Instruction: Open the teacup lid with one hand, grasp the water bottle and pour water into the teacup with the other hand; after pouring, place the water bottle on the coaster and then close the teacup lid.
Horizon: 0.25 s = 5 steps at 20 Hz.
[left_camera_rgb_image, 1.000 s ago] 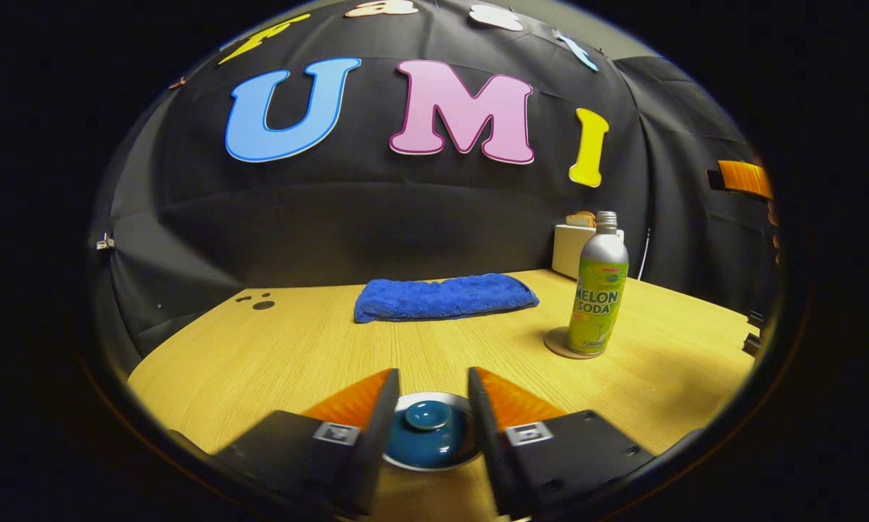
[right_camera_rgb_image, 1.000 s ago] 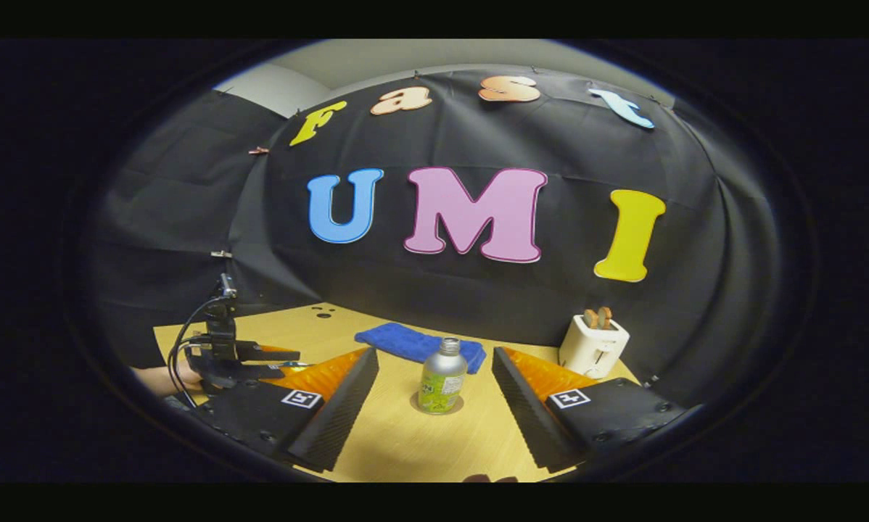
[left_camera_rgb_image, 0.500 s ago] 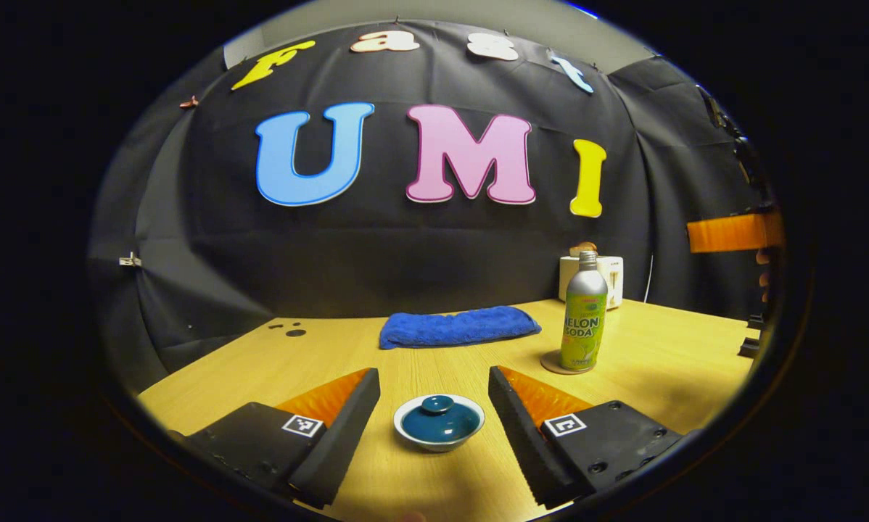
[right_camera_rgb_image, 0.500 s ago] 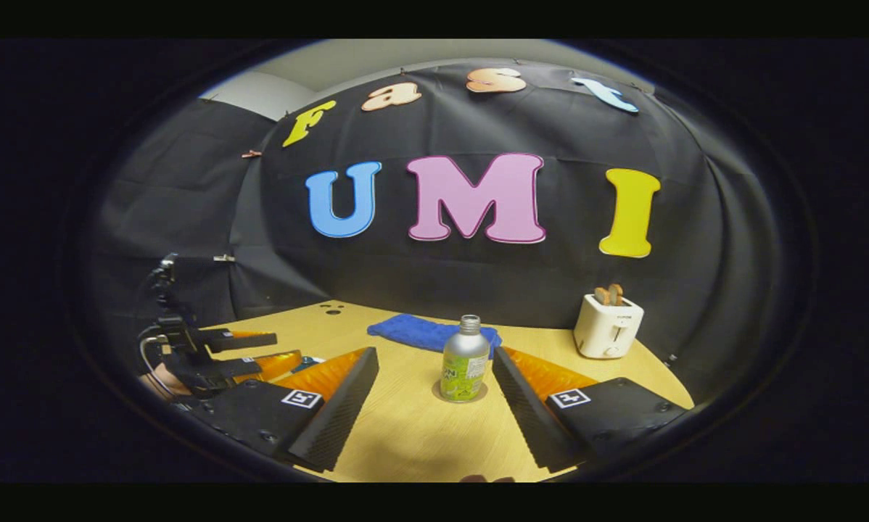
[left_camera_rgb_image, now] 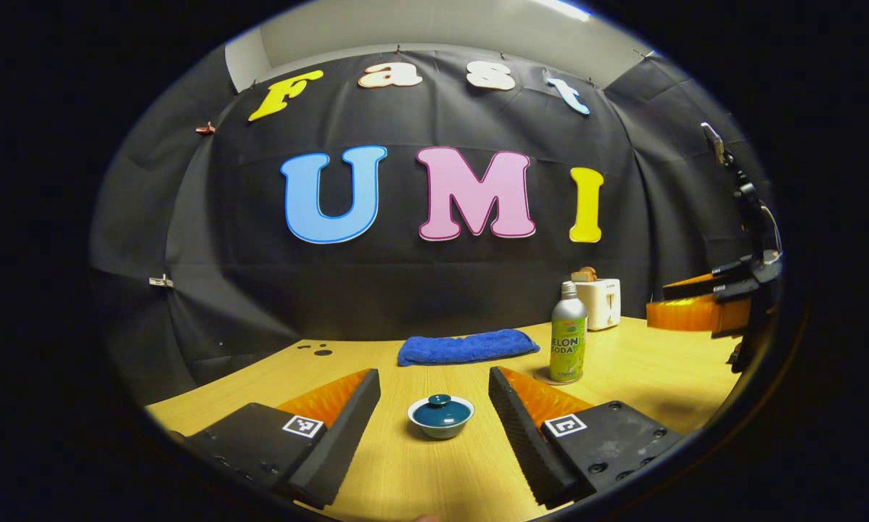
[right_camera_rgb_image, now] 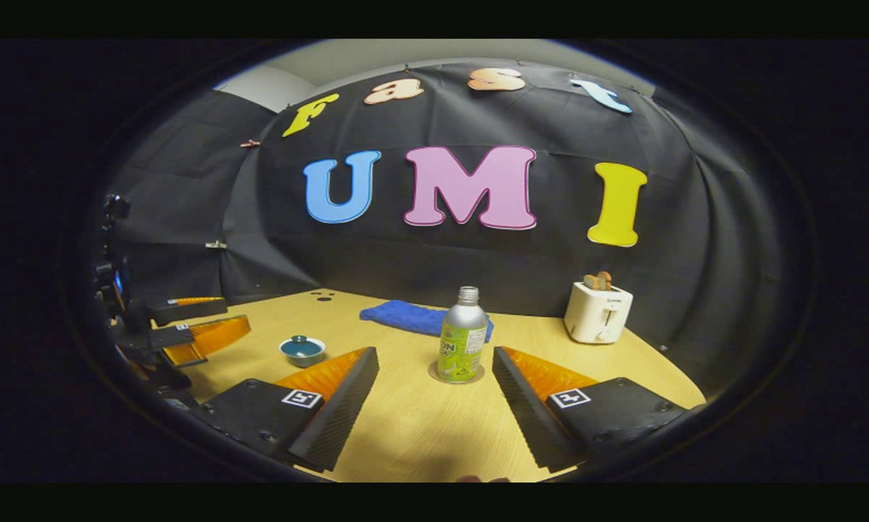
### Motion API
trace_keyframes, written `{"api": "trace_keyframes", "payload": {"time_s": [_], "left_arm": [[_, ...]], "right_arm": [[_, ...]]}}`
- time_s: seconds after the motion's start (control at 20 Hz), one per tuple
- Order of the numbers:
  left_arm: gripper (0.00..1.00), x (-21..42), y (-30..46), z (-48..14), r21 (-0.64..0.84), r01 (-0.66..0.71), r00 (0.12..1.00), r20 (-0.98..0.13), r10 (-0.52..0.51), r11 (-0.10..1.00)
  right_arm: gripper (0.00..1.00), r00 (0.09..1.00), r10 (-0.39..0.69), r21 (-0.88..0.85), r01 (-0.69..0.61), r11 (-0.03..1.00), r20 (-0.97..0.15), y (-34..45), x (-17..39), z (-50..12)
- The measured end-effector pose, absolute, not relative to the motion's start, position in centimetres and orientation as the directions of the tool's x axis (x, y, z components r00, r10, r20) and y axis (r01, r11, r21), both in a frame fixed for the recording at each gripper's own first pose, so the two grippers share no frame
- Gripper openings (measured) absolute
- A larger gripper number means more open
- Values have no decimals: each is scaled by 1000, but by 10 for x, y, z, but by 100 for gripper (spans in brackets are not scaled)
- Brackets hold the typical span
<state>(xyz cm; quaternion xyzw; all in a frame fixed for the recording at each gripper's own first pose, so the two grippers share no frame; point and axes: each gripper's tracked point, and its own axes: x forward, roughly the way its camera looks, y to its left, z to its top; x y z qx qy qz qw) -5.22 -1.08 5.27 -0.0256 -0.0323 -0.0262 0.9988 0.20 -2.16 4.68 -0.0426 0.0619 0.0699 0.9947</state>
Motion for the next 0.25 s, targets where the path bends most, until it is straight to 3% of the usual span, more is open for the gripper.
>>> {"api": "trace_keyframes", "payload": {"time_s": [0.25], "left_arm": [[95, -57, -9, 36, -103, 45, 998, 42, -41, 994]], "right_arm": [[98, 976, 157, -47, -166, 985, -152, -12, -8, 21]]}}
